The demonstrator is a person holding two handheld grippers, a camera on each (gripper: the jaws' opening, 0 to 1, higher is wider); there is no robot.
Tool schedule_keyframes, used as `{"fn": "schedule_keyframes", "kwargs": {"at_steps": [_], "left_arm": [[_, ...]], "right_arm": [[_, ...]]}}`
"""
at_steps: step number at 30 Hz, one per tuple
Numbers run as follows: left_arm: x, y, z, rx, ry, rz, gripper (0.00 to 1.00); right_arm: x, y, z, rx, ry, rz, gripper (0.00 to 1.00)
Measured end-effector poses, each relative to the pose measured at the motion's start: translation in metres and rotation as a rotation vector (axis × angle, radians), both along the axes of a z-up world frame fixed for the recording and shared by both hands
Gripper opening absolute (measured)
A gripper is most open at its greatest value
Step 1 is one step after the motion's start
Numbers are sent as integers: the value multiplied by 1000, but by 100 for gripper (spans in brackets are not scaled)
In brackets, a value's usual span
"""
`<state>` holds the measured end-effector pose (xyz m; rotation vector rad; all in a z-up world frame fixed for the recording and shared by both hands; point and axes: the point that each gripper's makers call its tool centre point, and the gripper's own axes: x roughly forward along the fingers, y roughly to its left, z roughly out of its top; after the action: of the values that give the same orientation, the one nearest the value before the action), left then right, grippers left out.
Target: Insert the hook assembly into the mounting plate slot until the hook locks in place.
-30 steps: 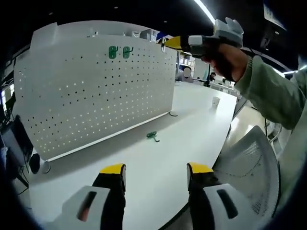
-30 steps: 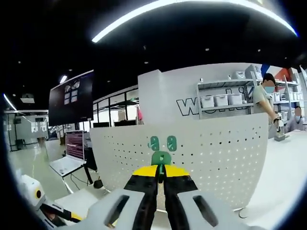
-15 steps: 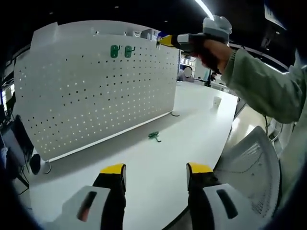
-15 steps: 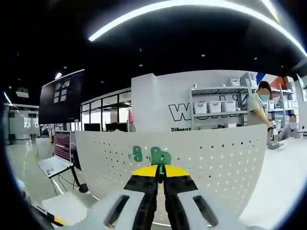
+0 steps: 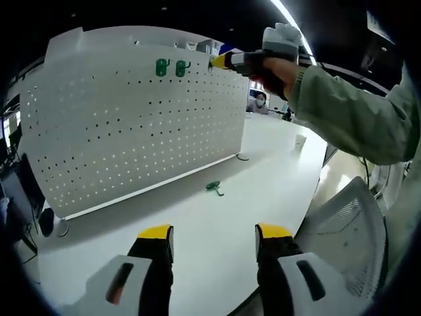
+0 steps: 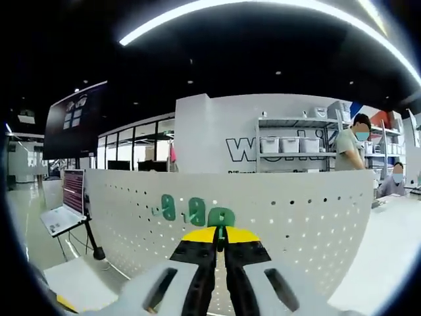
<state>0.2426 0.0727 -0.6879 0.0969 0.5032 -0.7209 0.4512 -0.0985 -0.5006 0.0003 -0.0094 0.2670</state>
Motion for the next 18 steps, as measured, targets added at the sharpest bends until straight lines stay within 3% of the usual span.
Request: {"fn": "schedule_keyframes", "kwargs": {"at_steps": [10,18], "left_arm": [[1,0,-4,-2,11,2,51],[1,2,-5,-6,15,8,51]], "right_arm": [[26,-4,4,-21,3,-27,2],[34,-3,1,-24,13,-31,2]]}}
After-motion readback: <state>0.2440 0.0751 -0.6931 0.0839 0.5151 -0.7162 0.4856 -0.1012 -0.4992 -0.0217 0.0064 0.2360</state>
